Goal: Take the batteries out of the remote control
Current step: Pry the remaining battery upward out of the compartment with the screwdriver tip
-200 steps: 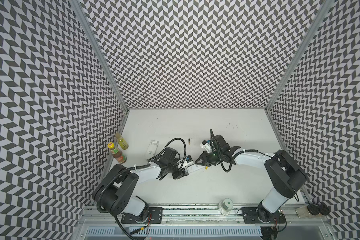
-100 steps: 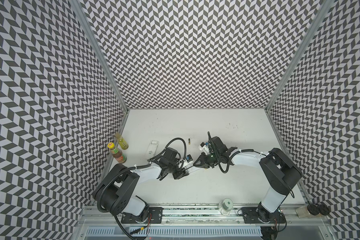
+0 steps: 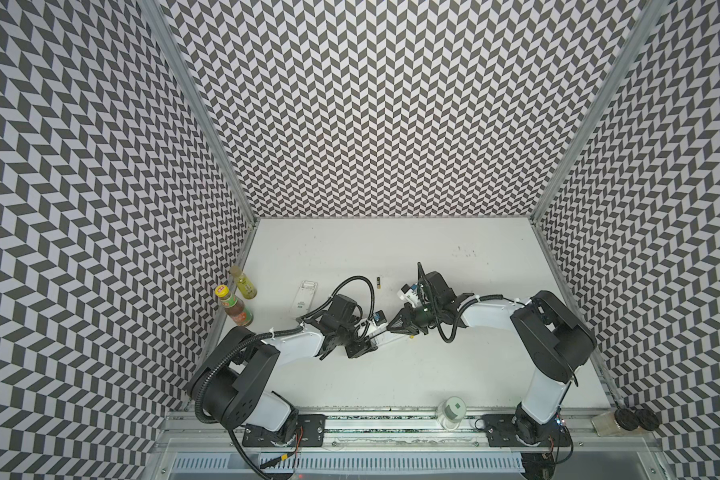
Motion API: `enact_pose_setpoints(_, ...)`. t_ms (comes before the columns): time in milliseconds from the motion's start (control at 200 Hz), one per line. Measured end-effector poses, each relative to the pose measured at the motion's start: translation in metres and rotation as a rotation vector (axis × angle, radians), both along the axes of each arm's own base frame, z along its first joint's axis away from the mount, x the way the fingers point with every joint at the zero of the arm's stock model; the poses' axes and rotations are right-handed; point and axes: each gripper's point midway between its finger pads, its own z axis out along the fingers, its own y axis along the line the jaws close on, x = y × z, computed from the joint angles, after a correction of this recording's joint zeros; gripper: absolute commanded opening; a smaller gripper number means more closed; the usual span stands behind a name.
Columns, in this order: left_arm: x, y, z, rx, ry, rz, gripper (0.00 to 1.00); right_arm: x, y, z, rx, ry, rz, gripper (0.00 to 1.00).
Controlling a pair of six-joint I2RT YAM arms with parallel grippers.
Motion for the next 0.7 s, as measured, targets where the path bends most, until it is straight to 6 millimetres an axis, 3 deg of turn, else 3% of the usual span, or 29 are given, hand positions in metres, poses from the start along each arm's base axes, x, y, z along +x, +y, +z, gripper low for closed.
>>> enact_pose_setpoints(346,0.000,-0.001,0.001,0.002,-0.004,0.003,0.35,0.012,0.008,0.012,-0.149,-0.061,0.011,0.00)
enact_pose_setpoints(696,0.000,-0.001,0.001,0.003,-0.003,0.006,0.35,0.010,0.019,0.006,-0.187,-0.079,0.036,0.00)
